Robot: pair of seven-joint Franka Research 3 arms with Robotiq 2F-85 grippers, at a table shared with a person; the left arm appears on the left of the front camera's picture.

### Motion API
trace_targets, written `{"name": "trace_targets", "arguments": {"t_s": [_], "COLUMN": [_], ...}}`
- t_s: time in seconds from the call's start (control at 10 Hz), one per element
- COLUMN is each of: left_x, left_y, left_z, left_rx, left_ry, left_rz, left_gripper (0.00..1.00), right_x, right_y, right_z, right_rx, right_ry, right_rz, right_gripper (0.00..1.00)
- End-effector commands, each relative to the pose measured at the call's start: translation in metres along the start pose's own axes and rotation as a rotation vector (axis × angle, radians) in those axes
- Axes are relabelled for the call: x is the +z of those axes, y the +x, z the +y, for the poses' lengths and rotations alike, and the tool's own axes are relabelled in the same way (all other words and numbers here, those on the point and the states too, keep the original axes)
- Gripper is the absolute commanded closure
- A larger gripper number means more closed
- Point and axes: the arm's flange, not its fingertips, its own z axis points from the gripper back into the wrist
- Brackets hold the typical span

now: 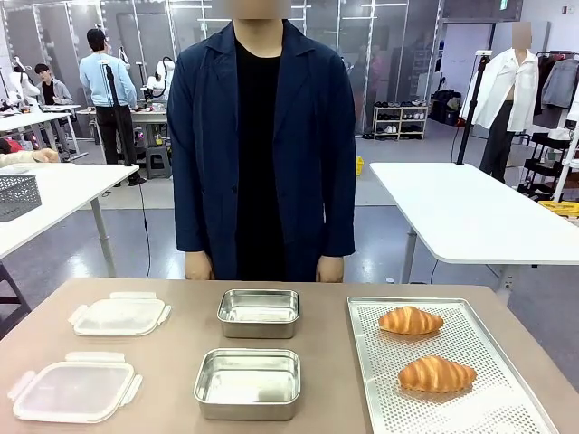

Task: Place the bread into the airtight container.
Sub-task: Pick up a Butter Roll and place it into an empty Airtight Container.

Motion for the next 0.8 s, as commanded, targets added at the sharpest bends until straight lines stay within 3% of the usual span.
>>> {"name": "trace_targets", "arguments": {"t_s": [0.0,0.2,0.4,0.7], "left_x": [0.001,0.001,0.001,0.001], "left_y": [0.002,0.002,0.002,0.002], "left_z": [0.001,0.001,0.001,0.001], "left_rx": [-0.009,-0.009,-0.009,-0.009], "left_ry": [-0.002,-0.002,-0.002,-0.002], "left_rz": [-0.001,-0.001,-0.001,-0.001], "left_gripper": [0.0,0.0,0.0,0.0], "right_x": [-0.015,-0.052,-0.113,-0.194], "right_y": [0.024,0.044,0.051,0.038], "right_z": [-0.014,-0.01,-0.008,-0.006], "right_rx": [0.417,0.669,0.692,0.682], "right_ry": [-0.068,0.024,0.136,0.271], "right_rz": [0.038,0.161,0.231,0.259], "right_gripper": [0.0,0.0,0.0,0.0]}}
